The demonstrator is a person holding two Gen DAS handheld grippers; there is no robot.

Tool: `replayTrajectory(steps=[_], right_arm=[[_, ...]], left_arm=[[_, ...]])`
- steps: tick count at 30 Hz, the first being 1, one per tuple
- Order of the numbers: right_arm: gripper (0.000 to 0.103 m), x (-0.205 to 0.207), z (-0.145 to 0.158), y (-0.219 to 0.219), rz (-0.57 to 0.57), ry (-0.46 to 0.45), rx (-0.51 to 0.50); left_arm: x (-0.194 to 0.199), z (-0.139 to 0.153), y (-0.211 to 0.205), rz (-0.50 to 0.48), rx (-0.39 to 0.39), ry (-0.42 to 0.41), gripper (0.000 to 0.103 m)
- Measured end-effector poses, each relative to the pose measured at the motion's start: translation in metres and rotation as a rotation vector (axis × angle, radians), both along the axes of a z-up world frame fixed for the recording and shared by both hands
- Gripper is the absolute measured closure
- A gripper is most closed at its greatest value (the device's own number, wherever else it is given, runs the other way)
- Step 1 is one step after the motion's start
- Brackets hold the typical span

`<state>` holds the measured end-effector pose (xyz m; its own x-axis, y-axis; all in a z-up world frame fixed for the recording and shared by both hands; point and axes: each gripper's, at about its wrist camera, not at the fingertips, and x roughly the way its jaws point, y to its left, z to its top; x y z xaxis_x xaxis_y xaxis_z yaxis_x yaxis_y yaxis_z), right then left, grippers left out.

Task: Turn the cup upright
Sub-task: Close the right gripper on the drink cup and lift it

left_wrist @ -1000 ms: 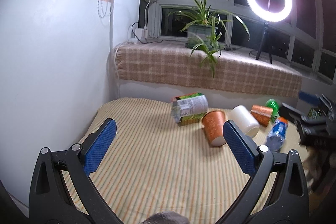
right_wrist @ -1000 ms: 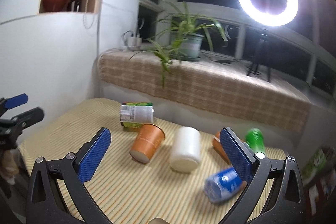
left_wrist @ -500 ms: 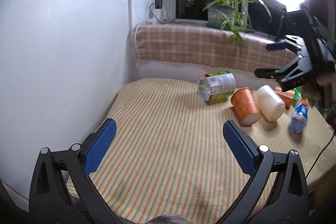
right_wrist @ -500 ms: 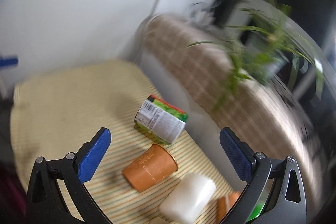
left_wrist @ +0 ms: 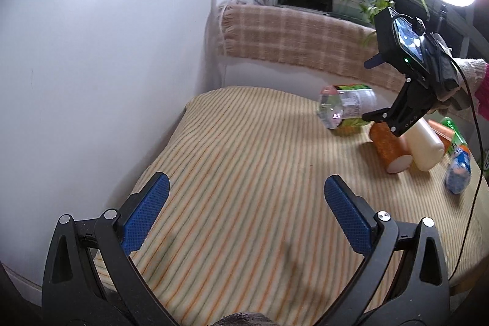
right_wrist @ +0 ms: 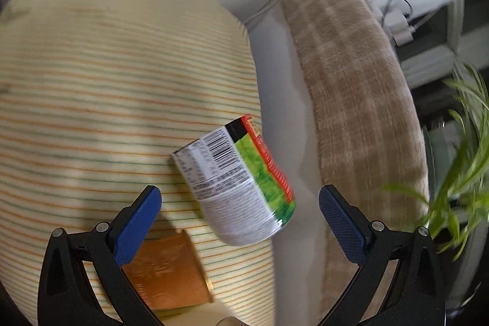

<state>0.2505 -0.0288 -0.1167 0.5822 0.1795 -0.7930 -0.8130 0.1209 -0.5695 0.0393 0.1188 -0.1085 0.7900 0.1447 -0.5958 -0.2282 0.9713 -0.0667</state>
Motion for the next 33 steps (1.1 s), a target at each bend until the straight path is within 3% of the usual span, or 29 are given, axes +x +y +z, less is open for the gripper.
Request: replayTrajectory(steps=[10, 14, 18, 20, 26, 33], right_arm=[[0.001, 0.021, -0.036, 0.016, 0.083, -0.006, -0.181], [0.002, 0.03, -0.045, 0.021, 0.083, -0.008, -0.196], [0.014, 0.034, -0.048, 0.025, 0.085, 0.002, -0.198], [0.014, 0.035, -0.048, 0.026, 0.088, -0.006, -0.203], [0.016, 0.028, -0.033, 0.029, 0.079, -0.035, -0.15], [0.017, 0.012, 0.01, 0.038, 0.071, -0.043, 0.016]], left_arm=[[0.012, -0.007, 0.015, 0.032, -0.02, 0.009, 0.0], [0.012, -0.005, 0.017, 0.032, -0.017, 0.007, 0.0], [0.012, -0.007, 0.018, 0.036, -0.018, 0.013, 0.0], [0.012, -0.007, 0.019, 0.039, -0.018, 0.015, 0.0], [0.008, -0.006, 0.02, 0.042, -0.02, 0.004, 0.0], [-0.004, 0.0, 0.024, 0.057, -0.017, -0.016, 0.0]])
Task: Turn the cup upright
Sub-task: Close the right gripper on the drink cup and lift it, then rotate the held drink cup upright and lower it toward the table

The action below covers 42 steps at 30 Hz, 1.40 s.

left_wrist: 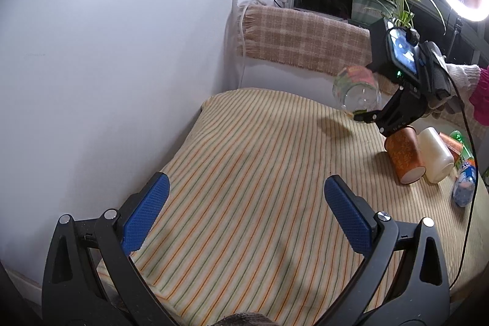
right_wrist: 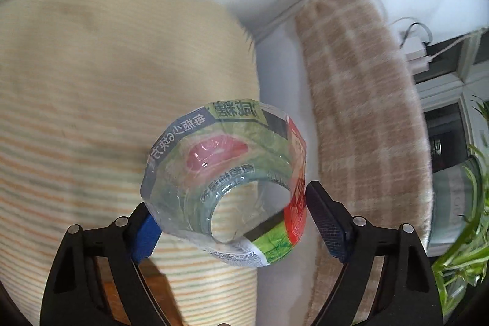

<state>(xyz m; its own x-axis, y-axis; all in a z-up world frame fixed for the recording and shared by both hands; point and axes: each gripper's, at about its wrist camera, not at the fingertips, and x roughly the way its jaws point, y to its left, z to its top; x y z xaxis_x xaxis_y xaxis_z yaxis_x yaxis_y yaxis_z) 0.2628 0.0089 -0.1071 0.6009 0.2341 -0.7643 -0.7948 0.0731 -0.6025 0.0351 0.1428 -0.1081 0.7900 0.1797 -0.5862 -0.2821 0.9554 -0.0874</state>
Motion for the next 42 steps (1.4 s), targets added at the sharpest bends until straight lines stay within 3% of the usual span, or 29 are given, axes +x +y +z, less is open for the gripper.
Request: replayTrajectory(steps=[6, 12, 16, 22, 26, 30, 33, 39, 42], right_arm=[[0.017, -0.035, 0.037, -0.012, -0.008, 0.02, 0.178], [0.017, -0.089, 0.084, -0.047, -0.051, 0.118, 0.439], [0.017, -0.126, 0.086, -0.067, -0.146, 0.18, 0.61], [0.017, -0.167, 0.068, -0.117, -0.338, 0.404, 0.851], [0.017, -0.195, 0.053, -0.16, -0.507, 0.502, 0.951], [0.017, -0.203, 0.028, -0.212, -0.721, 0.634, 1.045], [0.017, -0.2, 0.013, -0.247, -0.812, 0.748, 1.119], [0.017, -0.187, -0.005, -0.27, -0.871, 0.83, 1.068], [0.017, -0.176, -0.02, -0.273, -0.891, 0.926, 1.053]], left_arm=[[-0.016, 0.009, 0.002, 0.009, 0.001, -0.031, 0.0], [-0.031, 0.017, -0.003, -0.002, 0.003, -0.061, 0.0], [-0.037, 0.021, -0.008, -0.015, -0.003, -0.08, 0.0], [-0.042, 0.021, -0.026, -0.072, -0.033, -0.094, 0.0], [-0.043, 0.019, -0.046, -0.136, -0.035, -0.087, 0.0], [-0.042, 0.02, -0.064, -0.201, -0.071, -0.076, 0.0], [-0.042, 0.02, -0.073, -0.252, -0.136, -0.062, 0.0], [-0.044, 0.022, -0.084, -0.281, -0.174, -0.04, 0.0], [-0.043, 0.024, -0.084, -0.283, -0.178, -0.03, 0.0]])
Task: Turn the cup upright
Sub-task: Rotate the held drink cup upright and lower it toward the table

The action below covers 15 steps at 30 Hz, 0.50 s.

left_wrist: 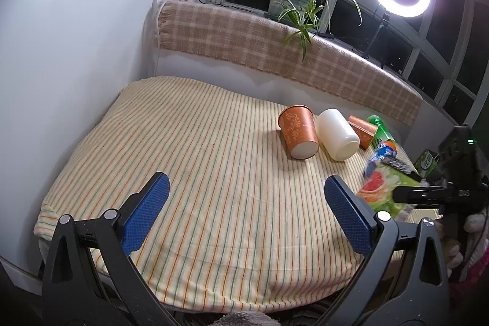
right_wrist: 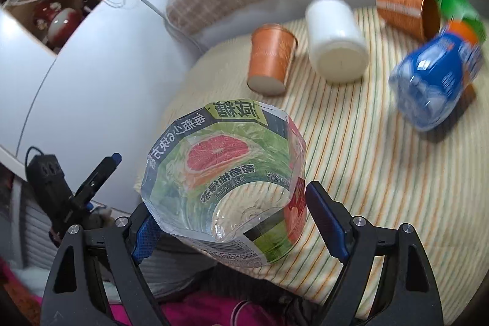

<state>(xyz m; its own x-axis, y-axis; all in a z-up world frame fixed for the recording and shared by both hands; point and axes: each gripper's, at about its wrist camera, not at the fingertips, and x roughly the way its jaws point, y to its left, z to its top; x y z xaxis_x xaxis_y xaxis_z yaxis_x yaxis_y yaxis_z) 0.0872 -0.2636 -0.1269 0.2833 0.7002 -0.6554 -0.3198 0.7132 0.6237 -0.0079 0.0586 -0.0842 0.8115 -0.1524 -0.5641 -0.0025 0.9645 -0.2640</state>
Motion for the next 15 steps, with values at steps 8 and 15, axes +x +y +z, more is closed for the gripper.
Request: replayTrajectory(steps=[8, 15], right_arm=[[0.015, 0.046, -0.026, 0.021, 0.009, 0.106, 0.025], [0.014, 0.066, -0.03, 0.037, 0.001, 0.113, 0.008]], left_arm=[[0.001, 0.001, 0.003, -0.014, -0.034, 0.03, 0.0], [0.004, 0.008, -0.003, -0.042, -0.041, 0.031, 0.0]])
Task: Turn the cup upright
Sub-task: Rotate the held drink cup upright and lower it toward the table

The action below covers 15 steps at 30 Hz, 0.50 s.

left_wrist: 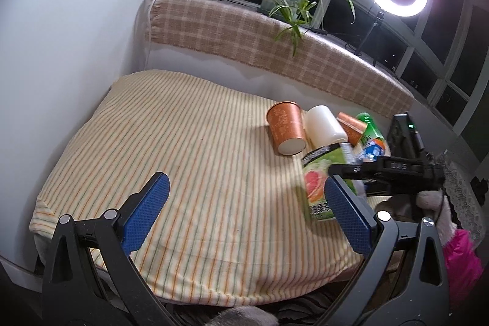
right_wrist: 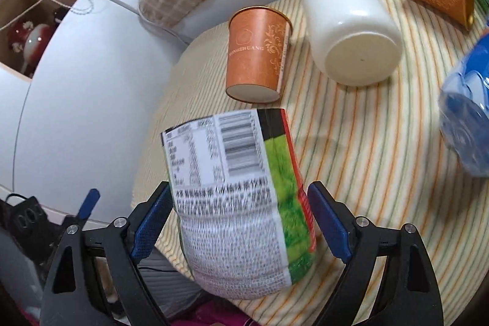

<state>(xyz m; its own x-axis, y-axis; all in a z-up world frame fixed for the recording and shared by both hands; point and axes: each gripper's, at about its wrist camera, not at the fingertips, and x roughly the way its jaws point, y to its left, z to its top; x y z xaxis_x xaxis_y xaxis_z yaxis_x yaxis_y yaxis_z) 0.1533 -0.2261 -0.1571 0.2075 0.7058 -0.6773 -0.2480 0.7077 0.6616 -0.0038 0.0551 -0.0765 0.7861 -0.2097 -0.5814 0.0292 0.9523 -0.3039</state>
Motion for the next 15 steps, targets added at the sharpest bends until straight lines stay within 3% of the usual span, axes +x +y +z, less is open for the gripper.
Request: replayTrajectory(steps=[4, 8, 15], right_arm=[[0.014, 0.002, -0.003, 0.006, 0.008, 0.002, -0.008], [0.014, 0.0, 0.004, 0.004, 0.0, -0.04, -0.002], [0.014, -0.04, 0.041, -0.031, -0.085, -0.212, 0.01]], left_arm=[[0.009, 0.001, -0.002, -0.028, -0.048, 0.031, 0.0], [0.026, -0.011, -0.005, -0.091, -0.146, 0.131, 0.0], [0.061, -0.03, -0.019, -0.174, -0.352, 0.278, 0.003]])
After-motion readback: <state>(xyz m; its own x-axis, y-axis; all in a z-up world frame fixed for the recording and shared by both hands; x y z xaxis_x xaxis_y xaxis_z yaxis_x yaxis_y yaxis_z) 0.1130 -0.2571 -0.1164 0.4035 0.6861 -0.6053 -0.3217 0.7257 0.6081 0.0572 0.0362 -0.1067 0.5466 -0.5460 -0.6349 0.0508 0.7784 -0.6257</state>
